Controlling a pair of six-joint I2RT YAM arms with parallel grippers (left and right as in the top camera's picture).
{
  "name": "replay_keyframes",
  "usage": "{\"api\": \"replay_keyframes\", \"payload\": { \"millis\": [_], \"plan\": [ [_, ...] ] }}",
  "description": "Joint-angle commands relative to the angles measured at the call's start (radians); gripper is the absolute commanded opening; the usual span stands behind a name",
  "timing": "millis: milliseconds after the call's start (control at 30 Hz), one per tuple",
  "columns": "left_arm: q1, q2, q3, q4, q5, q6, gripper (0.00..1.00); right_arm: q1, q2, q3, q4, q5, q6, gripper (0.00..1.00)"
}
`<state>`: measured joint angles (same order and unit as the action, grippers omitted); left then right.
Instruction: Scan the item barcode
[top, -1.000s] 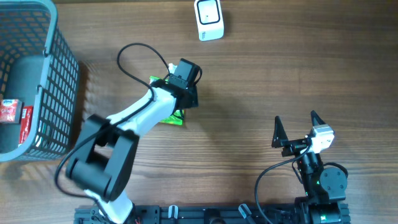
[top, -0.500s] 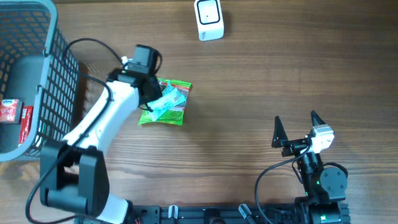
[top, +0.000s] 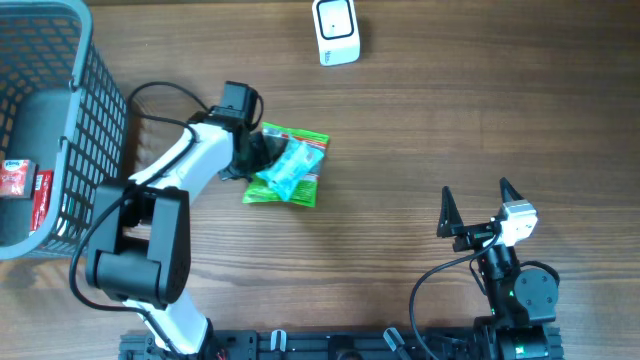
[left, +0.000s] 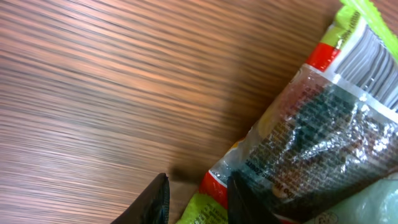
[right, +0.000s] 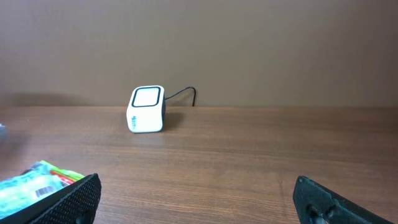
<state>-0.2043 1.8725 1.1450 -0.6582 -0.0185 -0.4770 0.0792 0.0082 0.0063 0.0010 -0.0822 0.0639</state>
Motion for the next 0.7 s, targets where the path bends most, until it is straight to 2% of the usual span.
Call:
{"api": "replay_keyframes", "payload": {
  "millis": [0,167,267,300,400,433,467,533,600,667],
  "plan": [
    [-0.109,0.022,-0.015,0.034,0.079,-0.003,0.28,0.005,-0.005,-0.001,0.003,-0.011,0.014,1.00],
    [-0.187,0.021,-0.012,0.045,0.078,-0.003,0.28,0.005,-0.005,-0.001,0.003,-0.011,0.015,1.00],
    [-0.191,-0.013,0.027,0.037,0.077,-0.002,0.35,0.005,-0.005,-0.001,0.003,-0.011,0.014,1.00],
    [-0.178,-0.044,0.066,0.015,0.077,-0.002,0.43,0.005,-0.005,-0.001,0.003,-0.011,0.014,1.00],
    [-0.126,-0.133,0.217,-0.094,0.059,0.053,0.53,0.005,-0.005,-0.001,0.003,-0.011,0.014,1.00],
    [-0.109,-0.155,0.270,-0.138,0.034,0.065,0.62,0.005,-0.005,-0.001,0.003,-0.011,0.014,1.00],
    [-0.064,-0.202,0.398,-0.253,-0.045,0.088,0.71,0.005,-0.005,-0.001,0.003,-0.011,0.014,1.00],
    [-0.009,-0.245,0.528,-0.357,-0.125,0.109,0.76,0.005,-0.005,-0.001,0.003,-0.011,0.014,1.00],
    [0.073,-0.296,0.654,-0.436,-0.237,0.110,0.85,0.005,-0.005,-0.001,0.003,-0.011,0.014,1.00],
    [0.168,-0.348,0.711,-0.447,-0.314,0.110,0.95,0.005,-0.005,-0.001,0.003,-0.011,0.014,1.00]
  ]
}}
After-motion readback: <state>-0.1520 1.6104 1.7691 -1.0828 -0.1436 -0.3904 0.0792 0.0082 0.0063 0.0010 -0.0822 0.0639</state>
